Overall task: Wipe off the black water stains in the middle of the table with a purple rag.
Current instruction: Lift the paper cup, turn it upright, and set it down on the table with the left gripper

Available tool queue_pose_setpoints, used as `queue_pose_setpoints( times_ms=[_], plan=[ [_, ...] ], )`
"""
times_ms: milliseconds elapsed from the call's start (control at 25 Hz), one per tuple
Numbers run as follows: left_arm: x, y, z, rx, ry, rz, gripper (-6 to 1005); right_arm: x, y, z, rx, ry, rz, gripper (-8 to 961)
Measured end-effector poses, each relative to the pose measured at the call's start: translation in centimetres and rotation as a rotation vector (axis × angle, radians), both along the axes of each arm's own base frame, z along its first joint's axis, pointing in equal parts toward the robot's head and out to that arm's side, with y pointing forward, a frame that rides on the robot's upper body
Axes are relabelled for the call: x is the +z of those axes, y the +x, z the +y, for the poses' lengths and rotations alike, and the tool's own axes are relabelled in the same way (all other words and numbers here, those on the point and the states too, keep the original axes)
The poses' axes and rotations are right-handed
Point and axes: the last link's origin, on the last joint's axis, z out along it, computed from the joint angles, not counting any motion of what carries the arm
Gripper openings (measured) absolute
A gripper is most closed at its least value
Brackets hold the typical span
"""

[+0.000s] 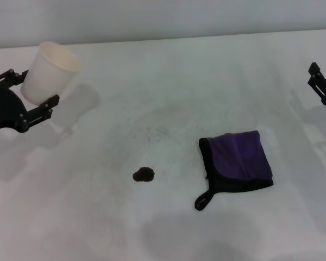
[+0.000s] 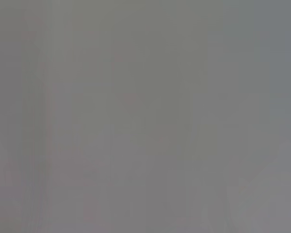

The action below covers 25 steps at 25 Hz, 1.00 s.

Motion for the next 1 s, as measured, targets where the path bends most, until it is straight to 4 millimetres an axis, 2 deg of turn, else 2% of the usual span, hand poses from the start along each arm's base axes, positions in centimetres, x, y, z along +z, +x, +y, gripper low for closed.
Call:
queue_pose_setpoints(
  times_ms=[400,560,1000],
  plan=[
    [-3.4,-2.7,-3.1,0.028,0.105,-0.032,706,0.2,-0.2,0.4,0.014,0.001,-0.008,852],
    [-4.1,-3.8,-4.2,0.056,0.16,-0.023,707,0.1,-0.1,0.4,0.003,-0.007,-0.011,852],
    [-5.3,-4.4,-5.4,0.195,0.131,-0.172,706,-0.1,0.3,0.4,-0.024,-0.023,-0.016,852]
  ],
)
